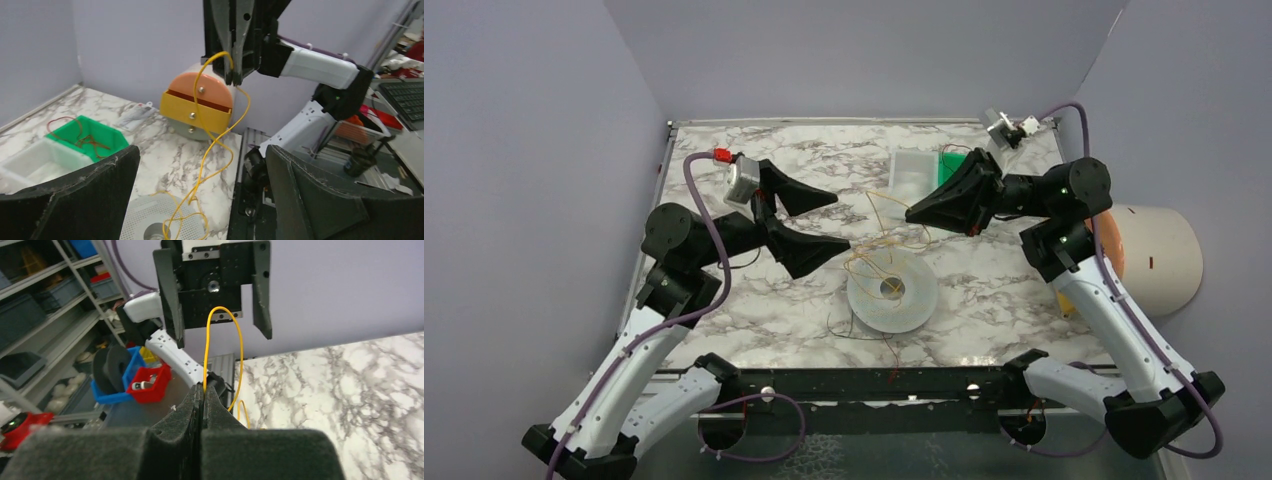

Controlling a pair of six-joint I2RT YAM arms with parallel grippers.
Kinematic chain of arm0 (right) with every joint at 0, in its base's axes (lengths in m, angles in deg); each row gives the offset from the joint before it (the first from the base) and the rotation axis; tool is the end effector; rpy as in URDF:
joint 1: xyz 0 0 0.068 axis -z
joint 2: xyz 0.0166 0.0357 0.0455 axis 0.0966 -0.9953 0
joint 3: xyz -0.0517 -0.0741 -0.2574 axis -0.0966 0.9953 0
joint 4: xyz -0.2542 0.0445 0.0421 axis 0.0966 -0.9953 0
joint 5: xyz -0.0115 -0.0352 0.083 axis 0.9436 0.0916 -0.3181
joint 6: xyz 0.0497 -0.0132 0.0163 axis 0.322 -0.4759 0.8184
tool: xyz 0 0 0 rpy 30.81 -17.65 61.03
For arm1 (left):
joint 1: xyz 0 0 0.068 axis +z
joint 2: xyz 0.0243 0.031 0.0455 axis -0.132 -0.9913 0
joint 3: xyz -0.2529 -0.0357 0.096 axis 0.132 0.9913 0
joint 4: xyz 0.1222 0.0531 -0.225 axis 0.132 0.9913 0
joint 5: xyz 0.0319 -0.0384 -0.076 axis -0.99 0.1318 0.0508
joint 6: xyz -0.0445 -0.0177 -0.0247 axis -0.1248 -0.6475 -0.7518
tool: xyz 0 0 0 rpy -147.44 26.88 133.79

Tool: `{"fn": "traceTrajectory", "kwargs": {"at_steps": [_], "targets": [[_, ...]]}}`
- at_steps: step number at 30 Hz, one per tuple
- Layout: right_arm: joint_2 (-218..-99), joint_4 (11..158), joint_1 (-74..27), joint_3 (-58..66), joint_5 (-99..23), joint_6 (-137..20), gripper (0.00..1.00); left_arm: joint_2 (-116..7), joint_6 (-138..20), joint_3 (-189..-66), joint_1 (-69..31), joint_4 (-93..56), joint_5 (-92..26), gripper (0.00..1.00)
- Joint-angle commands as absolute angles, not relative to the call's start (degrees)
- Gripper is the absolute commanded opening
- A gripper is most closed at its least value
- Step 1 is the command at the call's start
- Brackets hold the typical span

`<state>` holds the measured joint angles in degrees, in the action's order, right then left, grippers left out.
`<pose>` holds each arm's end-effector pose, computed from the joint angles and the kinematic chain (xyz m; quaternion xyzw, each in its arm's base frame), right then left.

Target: Wrap the cables

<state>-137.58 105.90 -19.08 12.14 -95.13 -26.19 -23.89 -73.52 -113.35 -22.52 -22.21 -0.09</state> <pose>0.1725 0.1146 0.4734 -0.3990 0.4920 0.6177 0.4661 0.1229 -0.0982 0.4454 0.3054 0.5343 -0.5374 0.5765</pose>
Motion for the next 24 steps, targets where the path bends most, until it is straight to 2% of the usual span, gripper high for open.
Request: {"fn": "traceTrajectory", "kwargs": {"at_steps": [1, 7, 12, 17, 20, 24], "targets": [[-138.0, 114.8, -22.8, 14.3, -100.2, -20.9, 0.01, -27.4, -79.6, -114.5, -22.4, -34.0, 11.6, 0.99], [-141.6, 108.3, -32.3, 9.8, -99.2, -28.1, 0.01, -31.0, -81.6, -114.9, -24.2, -39.3, 16.4, 0.99], [-143.6, 105.0, -33.2, 8.4, -96.1, -31.3, 0.01, -30.7, -78.9, -114.1, -29.6, -40.2, 19.0, 0.99], [-145.1, 106.0, -33.4, 8.1, -95.9, -31.0, 0.01, -29.1, -77.8, -112.2, -32.2, -40.1, 19.1, 0.92], [-145.0, 107.0, -33.6, 8.5, -96.1, -31.1, 0.01, -28.2, -77.6, -111.1, -32.7, -40.2, 19.5, 0.83], [-144.3, 109.5, -33.6, 9.9, -95.3, -30.9, 0.01, -27.8, -77.5, -110.2, -33.0, -40.1, 20.5, 0.61]]}}
